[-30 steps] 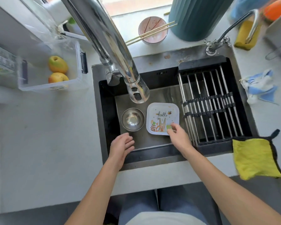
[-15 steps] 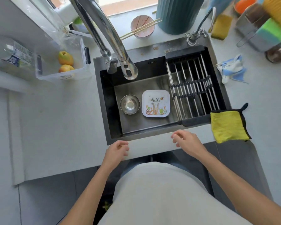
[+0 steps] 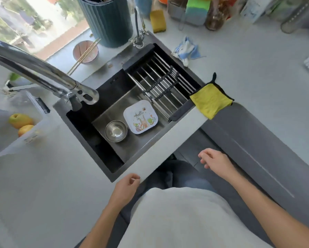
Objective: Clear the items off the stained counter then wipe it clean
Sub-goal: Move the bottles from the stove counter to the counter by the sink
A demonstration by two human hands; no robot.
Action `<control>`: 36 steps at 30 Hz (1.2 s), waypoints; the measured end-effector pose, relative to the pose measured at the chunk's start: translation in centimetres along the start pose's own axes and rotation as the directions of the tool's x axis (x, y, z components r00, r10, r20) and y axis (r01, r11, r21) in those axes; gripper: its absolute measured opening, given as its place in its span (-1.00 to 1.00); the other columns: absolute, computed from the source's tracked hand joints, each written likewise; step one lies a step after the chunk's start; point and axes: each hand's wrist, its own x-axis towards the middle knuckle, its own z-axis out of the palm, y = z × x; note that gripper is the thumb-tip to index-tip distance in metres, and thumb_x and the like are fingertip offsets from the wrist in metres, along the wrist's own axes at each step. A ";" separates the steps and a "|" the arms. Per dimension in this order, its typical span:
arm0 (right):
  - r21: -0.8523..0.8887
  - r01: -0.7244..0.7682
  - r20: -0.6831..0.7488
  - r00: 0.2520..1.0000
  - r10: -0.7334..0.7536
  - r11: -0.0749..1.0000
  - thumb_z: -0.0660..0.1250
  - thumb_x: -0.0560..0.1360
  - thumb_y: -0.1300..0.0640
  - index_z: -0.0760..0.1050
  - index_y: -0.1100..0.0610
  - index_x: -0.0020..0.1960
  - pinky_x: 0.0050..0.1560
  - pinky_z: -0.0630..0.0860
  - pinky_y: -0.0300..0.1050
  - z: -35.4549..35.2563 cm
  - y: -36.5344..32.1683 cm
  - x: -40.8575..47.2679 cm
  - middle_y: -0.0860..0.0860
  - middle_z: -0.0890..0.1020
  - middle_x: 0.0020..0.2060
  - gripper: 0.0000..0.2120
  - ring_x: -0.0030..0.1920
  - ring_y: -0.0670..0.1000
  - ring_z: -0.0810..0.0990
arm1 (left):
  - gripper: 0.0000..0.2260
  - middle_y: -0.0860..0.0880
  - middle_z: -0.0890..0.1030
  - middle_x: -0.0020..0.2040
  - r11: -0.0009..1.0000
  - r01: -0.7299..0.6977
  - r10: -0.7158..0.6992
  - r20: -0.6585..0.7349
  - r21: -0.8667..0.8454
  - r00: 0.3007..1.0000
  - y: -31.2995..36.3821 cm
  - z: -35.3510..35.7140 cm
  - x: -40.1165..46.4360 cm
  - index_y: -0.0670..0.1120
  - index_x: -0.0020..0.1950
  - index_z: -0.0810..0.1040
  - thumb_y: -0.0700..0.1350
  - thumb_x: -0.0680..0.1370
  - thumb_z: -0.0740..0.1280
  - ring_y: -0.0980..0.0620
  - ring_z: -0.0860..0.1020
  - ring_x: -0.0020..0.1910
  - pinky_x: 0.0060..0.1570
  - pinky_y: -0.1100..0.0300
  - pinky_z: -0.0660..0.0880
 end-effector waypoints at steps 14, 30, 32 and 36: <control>0.758 -0.401 -0.081 0.725 0.684 0.515 0.26 0.69 0.23 0.63 0.17 -0.06 -0.30 0.47 -0.11 13.9 26.5 -20.4 0.08 0.67 -0.29 -0.79 -0.36 0.04 0.57 | -0.83 0.04 0.71 0.00 0.658 -0.550 0.276 0.516 0.514 0.811 14.9 11.6 0.4 -0.01 0.02 0.63 -0.08 0.68 0.25 -0.09 0.68 0.02 0.20 -0.07 0.60; 0.994 -0.072 0.108 0.493 0.863 -0.083 0.26 0.68 0.14 0.64 0.12 -0.07 -0.21 0.55 -0.10 15.9 41.9 -31.0 0.11 0.72 -0.15 -0.77 -0.26 0.04 0.64 | -0.81 -0.03 0.74 -0.08 0.136 -0.694 0.117 0.684 0.707 0.720 22.5 36.8 -6.0 0.01 0.04 0.68 -0.09 0.70 0.27 -0.13 0.70 -0.02 0.15 -0.04 0.63; 0.995 0.018 0.079 0.476 0.876 -0.100 0.26 0.68 0.11 0.64 0.09 -0.08 -0.19 0.55 -0.10 13.7 44.0 -31.3 0.07 0.72 -0.17 -0.77 -0.24 0.03 0.65 | -0.81 -0.05 0.74 -0.15 0.124 -0.670 0.081 0.665 0.732 0.742 23.2 38.6 -5.9 0.02 -0.02 0.67 -0.12 0.69 0.28 -0.12 0.69 -0.10 0.11 -0.05 0.61; 0.978 0.173 0.038 0.404 0.914 -0.117 0.28 0.65 0.07 0.66 0.02 -0.07 -0.19 0.56 -0.10 9.9 47.8 -32.3 -0.01 0.73 -0.20 -0.80 -0.24 0.00 0.68 | -0.82 -0.11 0.70 -0.21 0.038 -0.636 0.018 0.636 0.771 0.772 25.6 43.0 -5.4 -0.10 -0.05 0.67 -0.20 0.67 0.29 -0.09 0.61 -0.25 -0.08 0.00 0.55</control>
